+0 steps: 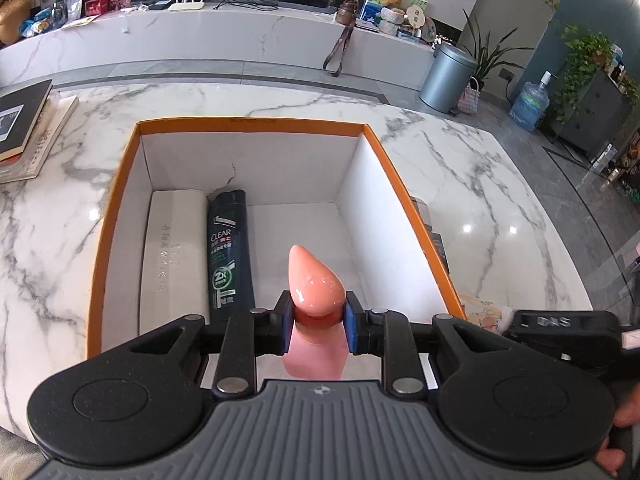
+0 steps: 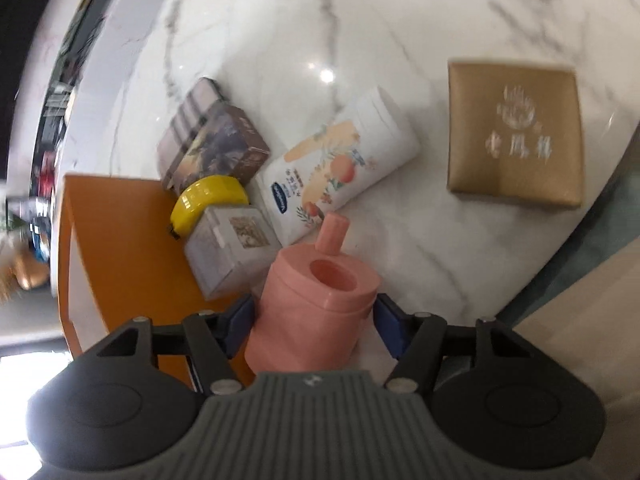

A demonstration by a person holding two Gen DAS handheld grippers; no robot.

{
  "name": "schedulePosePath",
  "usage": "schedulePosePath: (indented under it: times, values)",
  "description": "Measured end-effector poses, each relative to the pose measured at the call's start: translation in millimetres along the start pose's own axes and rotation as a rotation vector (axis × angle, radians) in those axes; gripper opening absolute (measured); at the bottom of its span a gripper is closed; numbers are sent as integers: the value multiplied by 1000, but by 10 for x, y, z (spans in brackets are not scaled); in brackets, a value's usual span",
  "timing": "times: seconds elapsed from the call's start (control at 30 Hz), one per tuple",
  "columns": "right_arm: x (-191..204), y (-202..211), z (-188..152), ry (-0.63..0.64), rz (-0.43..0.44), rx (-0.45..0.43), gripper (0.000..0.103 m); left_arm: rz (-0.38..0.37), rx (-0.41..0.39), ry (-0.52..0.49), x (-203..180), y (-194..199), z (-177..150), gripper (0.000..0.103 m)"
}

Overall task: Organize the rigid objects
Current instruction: 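Carry the pink bottle to the box while the right grasps the pink cup, then lower the pink bottle and pink cup into the box and release both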

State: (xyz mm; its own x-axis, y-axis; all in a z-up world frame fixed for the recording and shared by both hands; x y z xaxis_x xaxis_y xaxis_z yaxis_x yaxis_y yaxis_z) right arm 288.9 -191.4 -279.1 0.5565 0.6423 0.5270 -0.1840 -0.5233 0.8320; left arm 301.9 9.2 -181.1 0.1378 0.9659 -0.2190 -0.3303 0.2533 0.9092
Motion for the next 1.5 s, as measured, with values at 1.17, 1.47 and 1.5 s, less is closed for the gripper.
schedulePosePath:
  times: [1.17, 1.47, 1.5]
  values:
    - [2158, -485, 50, 1729, -367, -143, 66, -42, -19, -472, 212, -557, 955, 28]
    - [2203, -738, 108, 1846, -530, -148, 59, 3, 28, -526, 120, -640, 897, 32]
    - [2210, -746, 110, 1845, -538, -140, 59, 19, 23, -530, 113, -634, 891, 32]
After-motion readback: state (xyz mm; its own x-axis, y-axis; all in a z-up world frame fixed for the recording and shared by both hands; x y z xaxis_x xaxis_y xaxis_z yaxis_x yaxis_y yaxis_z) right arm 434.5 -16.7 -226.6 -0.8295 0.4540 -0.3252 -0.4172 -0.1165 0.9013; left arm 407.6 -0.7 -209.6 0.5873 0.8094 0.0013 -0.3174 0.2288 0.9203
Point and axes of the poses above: each gripper's, at about its wrist camera, not at the fingertips, and y roughly against the way its jaws point, x to its left, z to its top, the point moved 10 cm from there along -y, roughly the way its jaws point, and after that the axes turned 15 degrees about x, right-handed, at the moved point
